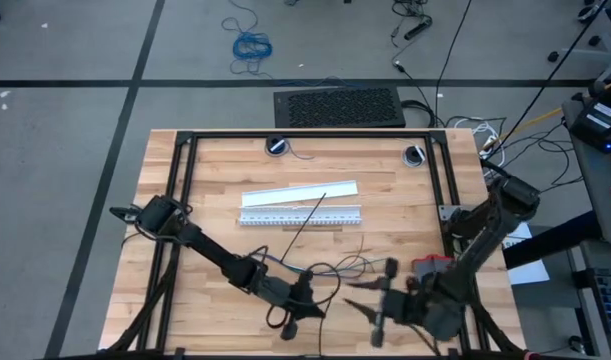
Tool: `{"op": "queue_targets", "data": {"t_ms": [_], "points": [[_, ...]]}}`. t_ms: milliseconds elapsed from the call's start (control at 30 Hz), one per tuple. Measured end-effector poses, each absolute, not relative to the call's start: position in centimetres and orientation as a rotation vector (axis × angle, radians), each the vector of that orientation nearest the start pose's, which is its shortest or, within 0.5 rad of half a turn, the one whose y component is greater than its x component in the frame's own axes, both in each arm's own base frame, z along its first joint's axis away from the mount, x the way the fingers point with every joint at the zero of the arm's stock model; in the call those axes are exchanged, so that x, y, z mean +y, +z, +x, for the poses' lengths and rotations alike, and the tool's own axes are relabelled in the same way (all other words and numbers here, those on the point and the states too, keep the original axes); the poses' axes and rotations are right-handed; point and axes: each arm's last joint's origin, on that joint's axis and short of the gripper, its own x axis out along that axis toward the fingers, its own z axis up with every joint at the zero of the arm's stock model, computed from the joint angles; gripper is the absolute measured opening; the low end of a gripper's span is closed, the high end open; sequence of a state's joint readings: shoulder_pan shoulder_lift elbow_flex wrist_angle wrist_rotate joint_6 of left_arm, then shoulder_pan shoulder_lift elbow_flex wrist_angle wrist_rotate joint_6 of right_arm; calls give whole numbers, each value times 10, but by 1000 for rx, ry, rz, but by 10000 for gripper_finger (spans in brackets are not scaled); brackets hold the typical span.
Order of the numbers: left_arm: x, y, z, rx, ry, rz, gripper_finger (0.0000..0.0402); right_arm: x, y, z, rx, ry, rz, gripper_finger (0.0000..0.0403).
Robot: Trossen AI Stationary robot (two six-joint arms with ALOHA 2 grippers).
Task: Ziptie cables
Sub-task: Wrap the black zip tie around the colored cable wires
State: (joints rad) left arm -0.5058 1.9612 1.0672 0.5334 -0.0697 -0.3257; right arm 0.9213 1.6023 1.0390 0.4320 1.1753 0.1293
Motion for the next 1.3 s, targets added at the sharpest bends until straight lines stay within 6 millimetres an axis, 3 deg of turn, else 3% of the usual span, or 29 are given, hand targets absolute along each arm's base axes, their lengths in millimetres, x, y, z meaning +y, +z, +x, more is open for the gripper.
{"op": "queue_targets", "data": {"t_ms": [100, 267, 433, 667, 867, 1300], "points": [[-194, 164, 361, 409, -338, -189, 0, 269, 258, 228, 95, -197, 124, 143], [-192, 164, 362, 399, -317, -190, 0, 273, 205, 255, 186, -210, 206, 144], [-191, 164, 363, 394, -278, -183, 0, 264, 174, 278, 242, -223, 236, 144], [-190, 163, 362, 405, -274, -179, 0, 259, 168, 288, 248, -225, 229, 134], [-190, 163, 362, 405, -266, -177, 0, 259, 177, 283, 239, -235, 213, 117], [-190, 161, 362, 417, -261, -172, 0, 261, 173, 278, 270, -235, 208, 114]]}}
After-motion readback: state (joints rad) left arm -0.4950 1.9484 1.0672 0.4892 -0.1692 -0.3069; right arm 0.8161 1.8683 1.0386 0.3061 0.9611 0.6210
